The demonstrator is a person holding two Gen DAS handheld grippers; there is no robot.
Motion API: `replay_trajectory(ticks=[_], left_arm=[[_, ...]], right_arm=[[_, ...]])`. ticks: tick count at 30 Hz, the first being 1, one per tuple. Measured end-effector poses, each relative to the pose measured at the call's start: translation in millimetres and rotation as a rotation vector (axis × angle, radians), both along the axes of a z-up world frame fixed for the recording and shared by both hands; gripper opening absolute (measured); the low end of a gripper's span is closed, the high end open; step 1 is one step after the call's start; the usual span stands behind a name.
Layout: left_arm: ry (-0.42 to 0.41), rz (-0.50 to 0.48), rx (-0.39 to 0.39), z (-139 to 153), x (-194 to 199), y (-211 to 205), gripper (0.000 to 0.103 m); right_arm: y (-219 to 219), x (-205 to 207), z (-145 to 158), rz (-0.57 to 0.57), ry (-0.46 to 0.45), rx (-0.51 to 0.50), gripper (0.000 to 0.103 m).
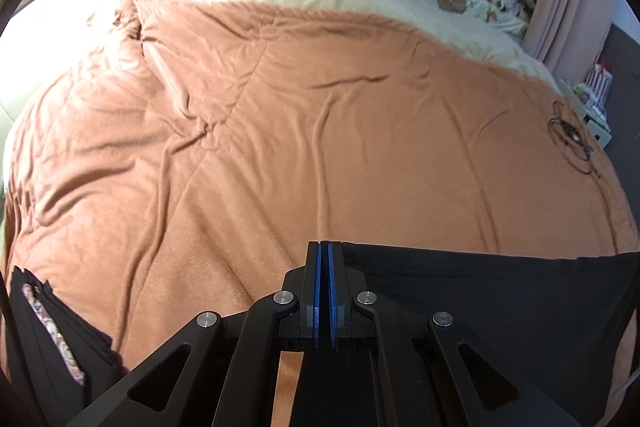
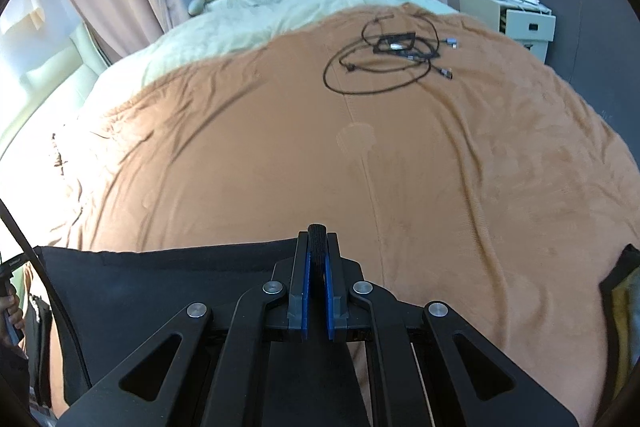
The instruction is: Fold small clothes
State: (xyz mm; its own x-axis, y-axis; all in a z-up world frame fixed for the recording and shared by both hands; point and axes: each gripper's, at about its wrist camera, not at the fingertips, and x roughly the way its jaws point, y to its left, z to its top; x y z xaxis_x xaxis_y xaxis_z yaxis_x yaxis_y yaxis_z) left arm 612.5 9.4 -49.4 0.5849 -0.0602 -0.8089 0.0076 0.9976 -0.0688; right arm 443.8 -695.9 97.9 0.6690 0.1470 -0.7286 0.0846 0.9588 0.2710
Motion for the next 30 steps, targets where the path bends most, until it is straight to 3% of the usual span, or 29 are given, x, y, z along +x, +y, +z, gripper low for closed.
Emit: replay_trajectory(ticks=[10,17,19,22,24,30], left_arm=[[0.106,0.005,0.036,-73.4,32.9,-6.9,0.003],[0.163,0.012,0.077,-97.7,39.2,-13.8,0.005],[0.165,0.011,0.093,-93.2,37.9,-15.1,0.007],[0.149,0.023,0.070,-77.9,30.1,-12.3,0.011],[0.133,0.027,0.046,-68.1,22.7,-10.8,0.012],[0.121,0.002,-0.002,-46.9,-9.4,-12.1,0.012]], right_arm=[[1.9,55.5,-63.2,-0.002,0.095,-0.023,0.002],[-2.8,76.0,-89.2,-0.042,0.156,-0.022,0.004],[-2.3,75.9,-88.6,-0.065,0.179,-0.049,0.008],[1.6,68.4,-76.4,-0.084,0.158,-0.093,0.024],[5.3,59.4,-65.5,-0.075,0.133,-0.083,0.048],[19.3,27.4,-44.2,-0.022,0.118,-0.056,0.050]])
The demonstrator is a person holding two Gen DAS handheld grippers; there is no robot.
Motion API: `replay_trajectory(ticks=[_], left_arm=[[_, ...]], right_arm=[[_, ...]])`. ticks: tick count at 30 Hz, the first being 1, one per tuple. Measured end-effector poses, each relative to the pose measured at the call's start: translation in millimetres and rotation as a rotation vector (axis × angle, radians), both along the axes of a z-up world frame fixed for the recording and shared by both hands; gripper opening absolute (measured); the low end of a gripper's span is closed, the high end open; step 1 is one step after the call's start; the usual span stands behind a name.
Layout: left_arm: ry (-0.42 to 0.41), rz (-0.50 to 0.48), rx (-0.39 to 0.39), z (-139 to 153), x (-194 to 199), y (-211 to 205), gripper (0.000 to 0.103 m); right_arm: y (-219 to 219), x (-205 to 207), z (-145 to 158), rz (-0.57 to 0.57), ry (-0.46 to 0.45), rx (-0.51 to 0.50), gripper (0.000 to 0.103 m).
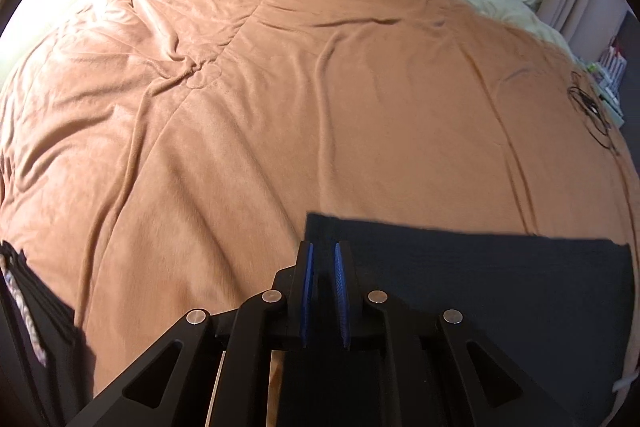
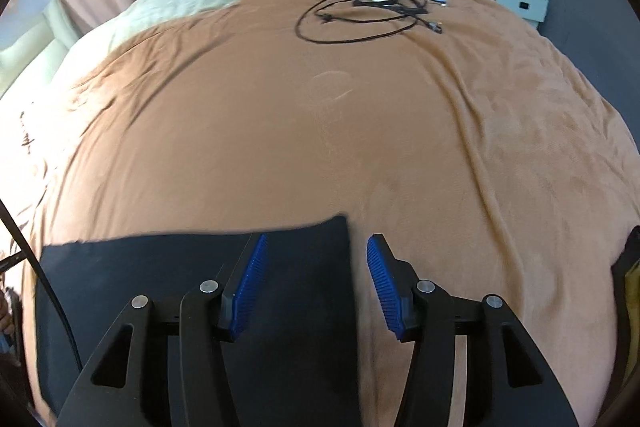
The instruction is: Fold small clothes
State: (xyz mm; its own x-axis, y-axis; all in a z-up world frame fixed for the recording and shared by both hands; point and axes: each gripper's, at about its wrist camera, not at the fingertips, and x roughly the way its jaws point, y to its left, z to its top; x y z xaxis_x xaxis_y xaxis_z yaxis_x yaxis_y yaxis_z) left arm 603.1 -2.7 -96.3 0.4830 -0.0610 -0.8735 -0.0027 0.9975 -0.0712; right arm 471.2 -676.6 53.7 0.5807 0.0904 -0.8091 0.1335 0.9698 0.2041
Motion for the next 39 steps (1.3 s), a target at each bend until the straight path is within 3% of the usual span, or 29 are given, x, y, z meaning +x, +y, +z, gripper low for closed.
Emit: replay_trajectory(ticks=[19,32,39], left_arm=[[0.041,-0.025,-0.068,5.1,-133.2,21.9,0.012],[0.093,0.018,-0.108,-25.1,-213.4,53.9,0.012],[0.118,0.052,-0.168,-39.0,-250.5,74.2,0.012]], right_arm=[[-6.6,-135.4,11.8,0.085,0.054,0.077,0.050],[-15.8,-205.6,5.6,0.053,0.078,0.110,0.050],[-26.4,-243.7,-6.6,0.035,0.088,0.196,0.050]])
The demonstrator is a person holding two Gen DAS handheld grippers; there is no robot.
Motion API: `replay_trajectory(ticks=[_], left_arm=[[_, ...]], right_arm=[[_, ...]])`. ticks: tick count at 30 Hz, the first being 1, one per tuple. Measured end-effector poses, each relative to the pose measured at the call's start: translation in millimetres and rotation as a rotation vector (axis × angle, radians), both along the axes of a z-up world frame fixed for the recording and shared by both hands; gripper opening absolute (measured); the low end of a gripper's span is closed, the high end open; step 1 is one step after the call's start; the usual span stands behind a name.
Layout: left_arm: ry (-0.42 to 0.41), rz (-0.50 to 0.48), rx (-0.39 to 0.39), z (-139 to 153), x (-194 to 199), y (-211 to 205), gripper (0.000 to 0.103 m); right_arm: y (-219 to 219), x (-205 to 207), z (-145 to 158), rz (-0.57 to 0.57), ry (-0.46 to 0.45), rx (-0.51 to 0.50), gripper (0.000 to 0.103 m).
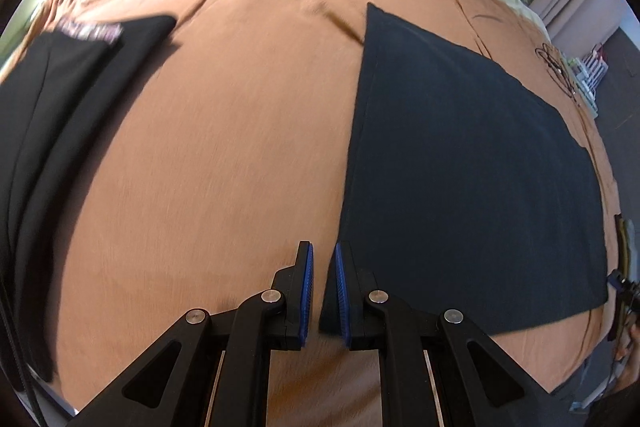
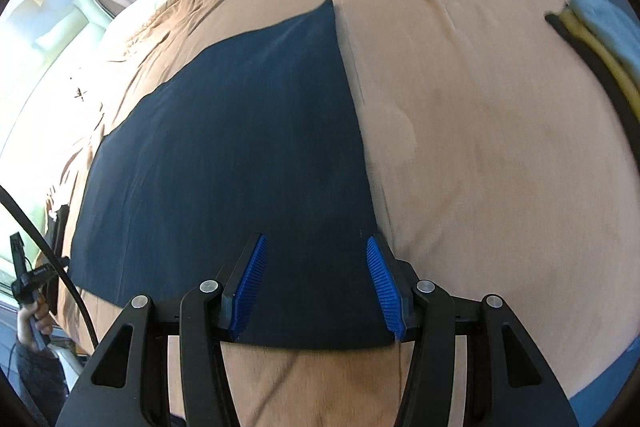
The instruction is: Fold small clothes
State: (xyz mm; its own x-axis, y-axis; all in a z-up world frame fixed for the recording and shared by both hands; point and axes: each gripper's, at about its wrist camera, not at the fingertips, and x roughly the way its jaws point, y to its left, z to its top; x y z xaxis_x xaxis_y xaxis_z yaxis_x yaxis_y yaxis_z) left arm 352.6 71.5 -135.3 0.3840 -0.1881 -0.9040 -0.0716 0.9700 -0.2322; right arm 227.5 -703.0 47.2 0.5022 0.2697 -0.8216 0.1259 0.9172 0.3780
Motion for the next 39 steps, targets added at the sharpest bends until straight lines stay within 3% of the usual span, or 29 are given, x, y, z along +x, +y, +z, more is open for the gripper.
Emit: replay_trajectory(ticks=[4,5,6,8,18,22,33,39], left_arm=[[0.003,0.030,-0.064,-3.0,-16.6,8.8,0.015],[-0.002,0.038,-0.079,-1.1,-19.0,12.3,0.029],[-0.008,0.047,-0.092,-1.2,-23.1,14.3,0.049],[-0.035,0.060,-0.124,2.0,-31.0,18.6,0.064],[-0.021,0.086,-0.352,-7.9,-48.4,17.7,0.064],[-0.011,0.095,-0.408,-13.8,-51.1,10.7,0.064],[-0.081,0.177,-0.549,-23.6,-43.5,17.1,0.064],[-0.159,0.153,-0.602,-5.4,-38.6,16.6,0.064]], right_arm=[[-8.2,-18.0,-6.5,-0.022,0.000,0.081,0.050],[-10.6,-22.4,-8.1,-0.028,-0.001,0.101,0.050],[-12.1,-26.6,-9.6,-0.033,-0.003,0.118,0.050],[-16.4,-34.4,-11.4,-0.042,-0.011,0.159,0.050],[-31.3,-52.1,-33.2,-0.117,-0.055,0.363,0.050],[-33.0,-55.2,-44.9,-0.133,-0.058,0.430,0.050],[-37.2,-57.3,-70.5,-0.221,-0.115,0.496,0.049],[-27.3,-56.2,-67.9,-0.223,-0.176,0.496,0.049]])
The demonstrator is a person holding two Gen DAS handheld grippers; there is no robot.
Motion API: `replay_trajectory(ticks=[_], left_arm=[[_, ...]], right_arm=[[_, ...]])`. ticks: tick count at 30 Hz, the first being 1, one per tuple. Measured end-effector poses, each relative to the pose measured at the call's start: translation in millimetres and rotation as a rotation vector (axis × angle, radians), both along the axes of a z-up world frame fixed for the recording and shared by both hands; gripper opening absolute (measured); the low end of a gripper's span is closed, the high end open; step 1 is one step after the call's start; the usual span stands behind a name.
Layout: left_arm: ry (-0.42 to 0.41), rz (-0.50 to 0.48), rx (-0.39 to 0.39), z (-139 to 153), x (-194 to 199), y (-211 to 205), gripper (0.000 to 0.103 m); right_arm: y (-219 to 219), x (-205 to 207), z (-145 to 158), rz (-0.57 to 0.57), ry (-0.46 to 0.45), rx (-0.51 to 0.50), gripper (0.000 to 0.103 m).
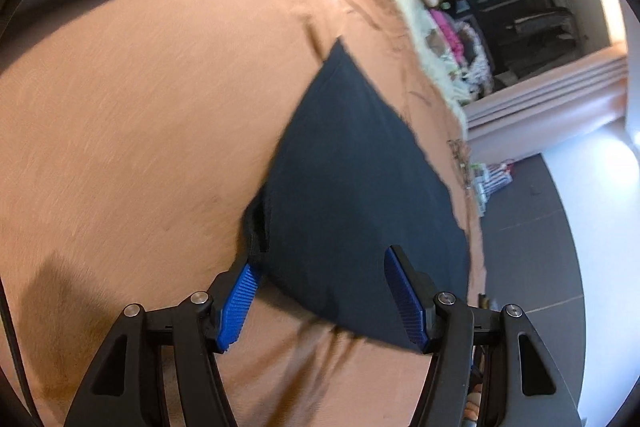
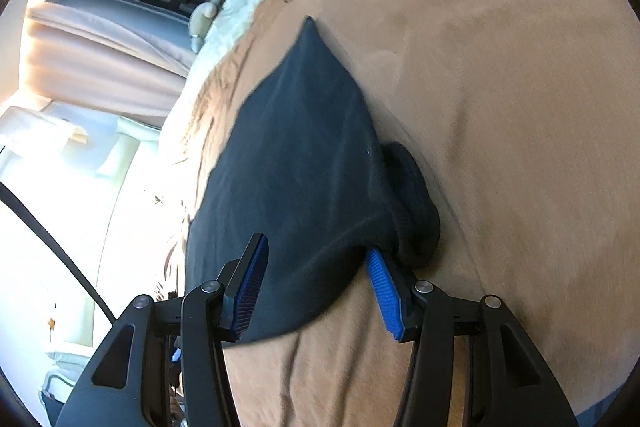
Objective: Fold small clothes
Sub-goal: 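Close both tools on the edge of the folded shirt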
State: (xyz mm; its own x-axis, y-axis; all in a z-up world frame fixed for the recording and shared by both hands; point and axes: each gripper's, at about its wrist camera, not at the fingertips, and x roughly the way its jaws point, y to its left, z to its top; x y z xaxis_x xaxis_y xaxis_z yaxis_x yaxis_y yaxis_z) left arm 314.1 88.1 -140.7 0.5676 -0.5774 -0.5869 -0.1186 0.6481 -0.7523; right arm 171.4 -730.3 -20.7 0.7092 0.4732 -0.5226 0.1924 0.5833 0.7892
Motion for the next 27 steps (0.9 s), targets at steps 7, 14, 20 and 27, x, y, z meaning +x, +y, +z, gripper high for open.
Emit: replay_trajectory(ticks=[7,14,20,27], left_arm=[[-0.013,-0.027,0.038,2.9,11.2,-8.9,0.064],[0.032,-0.023,0.106,-13.9,16.9,-17.2,0.062],[0.043,-0.017,0.184,-17.2,24.4,-16.2,0.034],[0.038,-0.010,0.189,-23.3,23.4,-10.3,0.027]], right_arm=[[21.4,4.7,-2.2,0.035,-0.033,-0.069,0.049],[14.5,5.4,-13.9,0.006,0.021,-0.057,0.049],[16.6,1.5,-9.9,-0.049,0.022,-0.045,0.049],[6.1,-22.7,-8.1,-0.161,0.039,-0.038,0.048]])
